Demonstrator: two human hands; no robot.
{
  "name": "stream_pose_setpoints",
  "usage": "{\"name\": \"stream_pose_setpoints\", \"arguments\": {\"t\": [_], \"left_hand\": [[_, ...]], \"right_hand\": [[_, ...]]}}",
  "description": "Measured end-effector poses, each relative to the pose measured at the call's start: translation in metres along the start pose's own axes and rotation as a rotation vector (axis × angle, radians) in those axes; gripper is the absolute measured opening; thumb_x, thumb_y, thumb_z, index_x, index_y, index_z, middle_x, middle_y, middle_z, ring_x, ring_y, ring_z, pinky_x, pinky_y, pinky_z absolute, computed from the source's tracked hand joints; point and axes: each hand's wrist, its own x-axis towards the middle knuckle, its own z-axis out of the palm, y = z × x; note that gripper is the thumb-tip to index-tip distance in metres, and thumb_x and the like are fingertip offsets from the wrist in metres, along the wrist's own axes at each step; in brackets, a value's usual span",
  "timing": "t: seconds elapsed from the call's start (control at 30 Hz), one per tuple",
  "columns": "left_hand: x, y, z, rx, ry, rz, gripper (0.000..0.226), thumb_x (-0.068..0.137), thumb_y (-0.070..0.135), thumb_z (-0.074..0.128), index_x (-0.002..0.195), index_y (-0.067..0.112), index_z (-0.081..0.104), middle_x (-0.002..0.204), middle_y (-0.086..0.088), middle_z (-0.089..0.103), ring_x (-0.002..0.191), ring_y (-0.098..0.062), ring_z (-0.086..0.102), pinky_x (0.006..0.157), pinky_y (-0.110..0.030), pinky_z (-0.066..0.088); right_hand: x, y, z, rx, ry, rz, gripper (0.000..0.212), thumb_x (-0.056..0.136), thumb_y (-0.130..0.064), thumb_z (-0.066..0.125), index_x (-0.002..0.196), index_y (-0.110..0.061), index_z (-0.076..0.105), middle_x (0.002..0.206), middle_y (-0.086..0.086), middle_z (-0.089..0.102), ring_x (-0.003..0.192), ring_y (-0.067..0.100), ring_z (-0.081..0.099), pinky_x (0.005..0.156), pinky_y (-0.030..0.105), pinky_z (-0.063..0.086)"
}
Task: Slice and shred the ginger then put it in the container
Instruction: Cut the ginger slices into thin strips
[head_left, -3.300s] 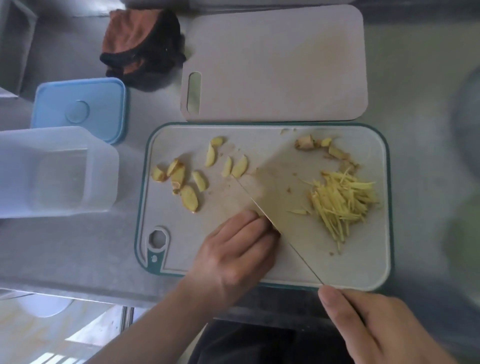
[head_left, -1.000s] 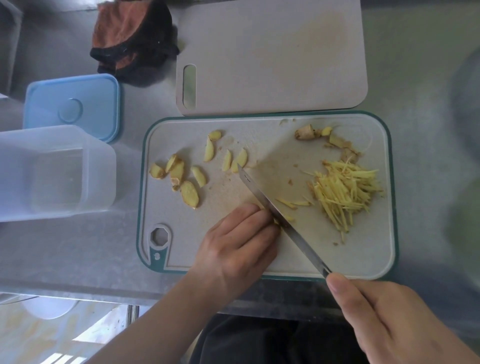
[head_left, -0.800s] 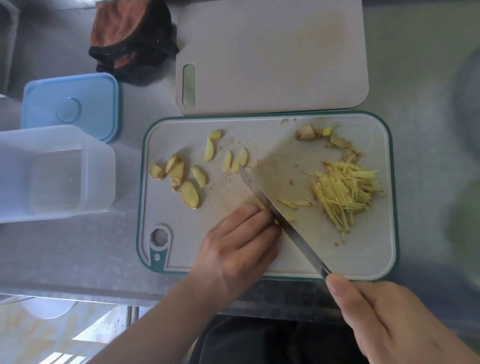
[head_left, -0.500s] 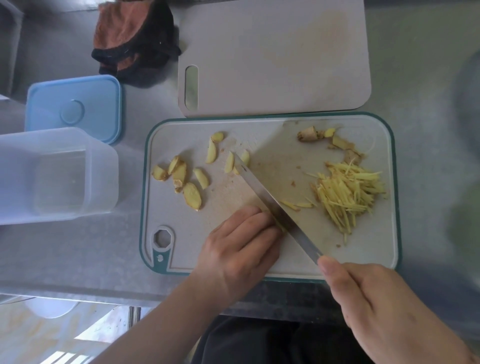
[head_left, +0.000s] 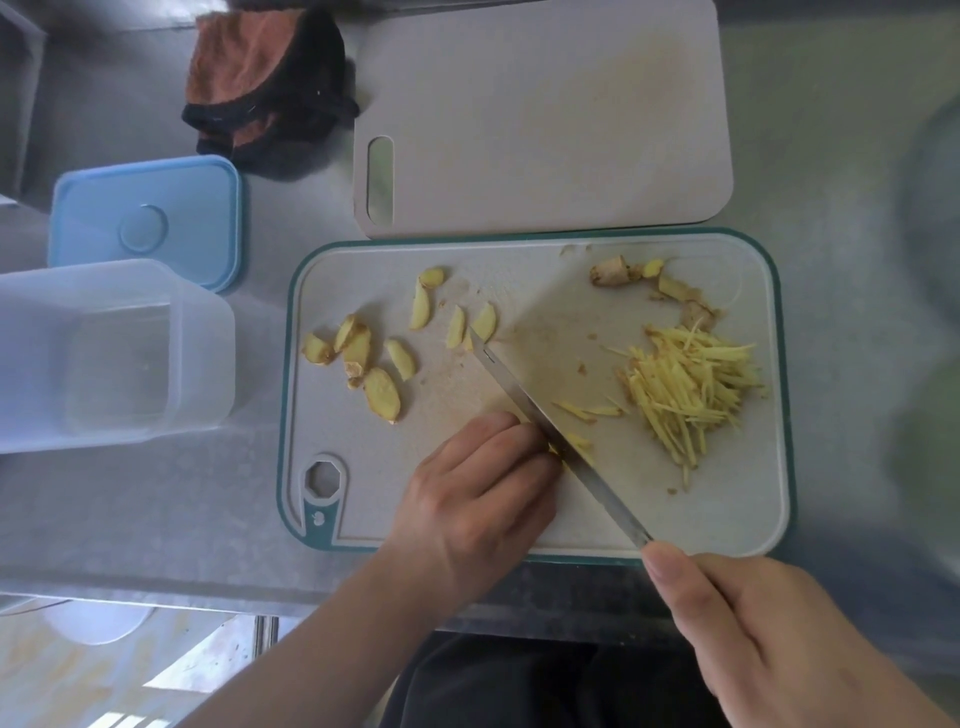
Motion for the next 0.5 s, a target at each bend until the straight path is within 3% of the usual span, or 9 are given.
{"name": "stream_pose_setpoints", "arguments": {"t": [0.07, 0.2, 0.37, 0.5], "left_hand": [[0.000, -0.001, -0.001, -0.008, 0.002, 0.000, 0.008, 0.090, 0.003, 0.074, 0.094, -0.003, 0.078, 0.102, -0.016, 0.073, 0.100, -0.032, 0.070, 0.087, -0.040, 0.056], [0.000, -0.001, 0.000, -0.006, -0.005, 0.010, 0.008, 0.089, 0.003, 0.076, 0.095, -0.003, 0.078, 0.103, -0.015, 0.074, 0.101, -0.030, 0.070, 0.088, -0.040, 0.057], [0.000, -0.002, 0.000, 0.010, -0.003, 0.002, 0.007, 0.087, 0.003, 0.078, 0.092, -0.002, 0.078, 0.099, -0.015, 0.073, 0.097, -0.030, 0.070, 0.086, -0.039, 0.057], [0.000, 0.000, 0.000, 0.026, 0.018, -0.008, 0.007, 0.088, 0.004, 0.078, 0.090, -0.002, 0.078, 0.095, -0.016, 0.071, 0.093, -0.029, 0.069, 0.084, -0.038, 0.057]], "right_hand": [[0.001, 0.002, 0.001, -0.008, 0.006, -0.010, 0.061, 0.062, -0.083, 0.005, 0.075, -0.048, 0.053, 0.063, -0.021, 0.060, 0.072, -0.001, 0.058, 0.062, 0.014, 0.039], [0.010, 0.006, 0.007, -0.051, -0.042, -0.018, 0.072, 0.064, -0.086, 0.004, 0.066, -0.026, 0.045, 0.052, -0.003, 0.050, 0.053, 0.009, 0.050, 0.052, 0.020, 0.035], [0.025, 0.004, 0.010, -0.034, 0.021, -0.045, 0.071, 0.070, -0.084, 0.009, 0.055, -0.023, 0.042, 0.046, -0.001, 0.044, 0.046, 0.011, 0.043, 0.050, 0.022, 0.033], [0.016, 0.009, 0.002, -0.072, 0.022, -0.021, 0.075, 0.067, -0.085, 0.007, 0.068, -0.020, 0.044, 0.050, 0.003, 0.045, 0.048, 0.013, 0.045, 0.047, 0.024, 0.030]]}}
